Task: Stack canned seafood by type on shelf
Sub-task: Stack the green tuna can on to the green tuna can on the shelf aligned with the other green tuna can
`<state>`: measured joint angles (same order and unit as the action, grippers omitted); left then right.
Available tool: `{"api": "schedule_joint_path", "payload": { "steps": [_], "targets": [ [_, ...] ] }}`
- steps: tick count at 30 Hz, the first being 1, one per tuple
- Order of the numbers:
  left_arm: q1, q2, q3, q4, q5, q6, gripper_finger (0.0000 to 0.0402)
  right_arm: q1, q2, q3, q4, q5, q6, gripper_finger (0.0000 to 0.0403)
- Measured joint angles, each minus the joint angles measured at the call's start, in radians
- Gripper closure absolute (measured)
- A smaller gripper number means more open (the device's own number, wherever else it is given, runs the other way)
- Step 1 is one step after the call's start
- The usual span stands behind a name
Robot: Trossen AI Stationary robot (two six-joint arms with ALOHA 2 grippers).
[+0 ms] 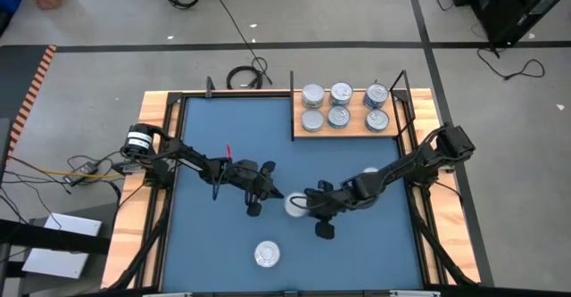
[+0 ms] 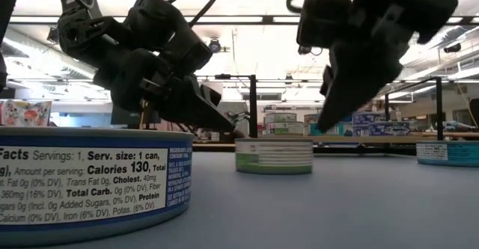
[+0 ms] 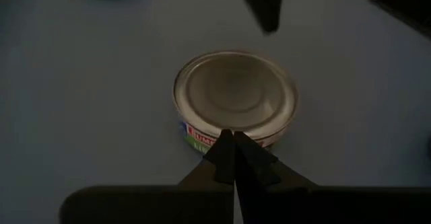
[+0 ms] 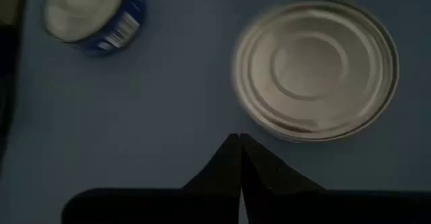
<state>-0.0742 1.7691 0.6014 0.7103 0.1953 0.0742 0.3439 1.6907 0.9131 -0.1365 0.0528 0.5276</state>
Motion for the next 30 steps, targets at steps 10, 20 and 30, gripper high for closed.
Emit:
{"api": "schedule_joint_path", "payload": {
  "steps": [10, 20, 30],
  "targets": [
    [0.0, 0.0, 0.0, -0.048, -0.057, 0.001, 0.0396, -0.005, -0.009, 0.054, -0.034, 0.068, -0.164, 0.0307],
    [0.006, 0.0, -0.055, 0.11, 0.063, 0.023, 0.0399, -0.021, 0.01, 0.147, -0.11, 0.08, -0.252, 0.027],
    [0.035, -0.001, -0.18, 0.369, 0.08, -0.056, 0.04, -0.032, 0.065, 0.255, -0.243, 0.081, -0.303, 0.0272]
  ]
}}
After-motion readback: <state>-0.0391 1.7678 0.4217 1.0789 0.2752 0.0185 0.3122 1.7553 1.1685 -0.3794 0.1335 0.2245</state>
